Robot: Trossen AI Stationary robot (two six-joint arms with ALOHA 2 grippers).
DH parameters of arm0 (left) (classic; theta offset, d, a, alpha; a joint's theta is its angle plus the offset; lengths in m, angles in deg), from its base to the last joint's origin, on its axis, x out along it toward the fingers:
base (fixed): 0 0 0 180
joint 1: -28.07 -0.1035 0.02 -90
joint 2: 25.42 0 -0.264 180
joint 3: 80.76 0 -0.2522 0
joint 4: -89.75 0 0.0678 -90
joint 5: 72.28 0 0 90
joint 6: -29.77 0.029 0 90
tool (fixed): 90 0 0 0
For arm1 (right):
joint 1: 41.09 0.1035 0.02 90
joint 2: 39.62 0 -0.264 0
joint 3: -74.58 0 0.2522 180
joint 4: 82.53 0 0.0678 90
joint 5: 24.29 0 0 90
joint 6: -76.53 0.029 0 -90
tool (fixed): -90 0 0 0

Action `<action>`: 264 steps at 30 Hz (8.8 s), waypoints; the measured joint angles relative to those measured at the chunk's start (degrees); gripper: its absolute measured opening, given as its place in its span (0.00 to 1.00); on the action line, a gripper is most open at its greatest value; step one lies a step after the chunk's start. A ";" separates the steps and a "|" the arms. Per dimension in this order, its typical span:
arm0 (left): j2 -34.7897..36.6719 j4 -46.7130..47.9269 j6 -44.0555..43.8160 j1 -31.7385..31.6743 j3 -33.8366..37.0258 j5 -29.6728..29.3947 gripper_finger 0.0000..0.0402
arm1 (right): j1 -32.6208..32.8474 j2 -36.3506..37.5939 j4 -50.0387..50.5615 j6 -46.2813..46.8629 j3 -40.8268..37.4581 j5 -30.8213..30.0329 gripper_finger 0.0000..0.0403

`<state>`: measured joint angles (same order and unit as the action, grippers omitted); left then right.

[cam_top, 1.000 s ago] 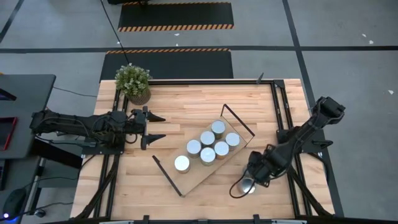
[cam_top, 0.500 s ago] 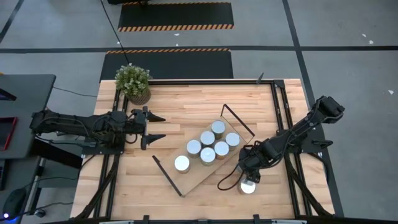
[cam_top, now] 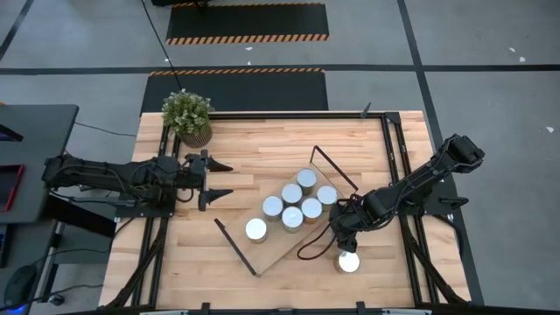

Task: Pick and place cans onto a shelf
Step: Put the canned cherries on the shelf, then adjust the cans on the shelf, then put the canned pineapple on the shelf

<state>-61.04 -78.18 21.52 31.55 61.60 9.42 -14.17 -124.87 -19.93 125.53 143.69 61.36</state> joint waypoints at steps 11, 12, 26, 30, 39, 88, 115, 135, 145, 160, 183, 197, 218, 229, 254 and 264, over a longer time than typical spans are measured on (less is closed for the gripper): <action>-0.02 -0.03 -0.01 0.01 0.00 -0.01 0.88 | 0.75 0.02 0.16 0.29 0.09 -0.55 0.81; 0.00 -0.03 -0.01 0.00 0.00 0.01 0.88 | 0.84 0.02 0.32 0.29 0.25 -0.55 0.80; -0.01 -0.07 -0.03 0.01 0.00 -0.01 0.88 | 2.76 0.01 0.48 -4.25 13.28 -6.56 0.81; -0.02 -0.09 -0.03 0.00 0.00 0.00 0.88 | 3.77 0.02 -2.15 -6.01 14.43 -8.81 0.81; -0.01 -0.54 -0.05 0.01 0.00 -0.01 0.88 | 4.46 -6.79 -10.19 -13.20 19.43 -8.92 0.81; -0.02 -0.13 -0.01 0.00 0.00 -0.02 0.88 | -2.25 -38.60 8.35 -40.17 58.05 -9.58 0.91; -0.02 -0.14 0.06 0.00 0.00 -0.02 0.88 | -2.19 -38.29 3.45 -49.07 61.91 -18.84 0.91; -0.02 -0.14 0.06 0.00 0.00 -0.02 0.88 | -8.61 -38.37 9.64 -50.13 63.19 -27.13 0.91; -0.02 -0.14 0.04 0.02 0.00 -0.02 0.88 | -8.74 -38.45 6.91 -50.70 59.92 -25.69 0.91; -0.02 0.03 0.03 0.01 0.00 -0.01 0.88 | -8.72 -38.45 -1.47 -57.64 59.84 -20.60 0.91; -0.02 0.28 0.02 0.02 0.00 -0.01 0.88 | -2.10 -38.07 -0.66 -59.25 59.87 -22.87 0.91; -0.02 0.26 -0.05 0.02 0.00 0.00 0.88 | -2.39 -38.07 3.38 -56.28 59.89 -25.59 0.91; -0.02 -0.09 -0.41 0.02 0.02 0.01 0.88 | 6.72 -37.68 29.70 -25.25 59.85 -7.63 0.87; -0.02 0.24 -0.99 0.02 0.02 0.01 0.88 | 7.82 -37.77 30.41 -13.72 51.50 3.38 0.89; -0.01 1.16 -1.34 0.01 0.02 0.01 0.88 | 8.76 -20.55 8.21 9.46 20.85 10.57 0.92; 0.00 1.25 -1.30 0.01 0.02 0.01 0.88 | 9.14 -20.59 8.97 9.30 19.54 14.96 0.90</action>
<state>-61.04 -76.93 20.23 31.57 61.62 9.43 -5.04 -145.46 -10.96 134.83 163.23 76.32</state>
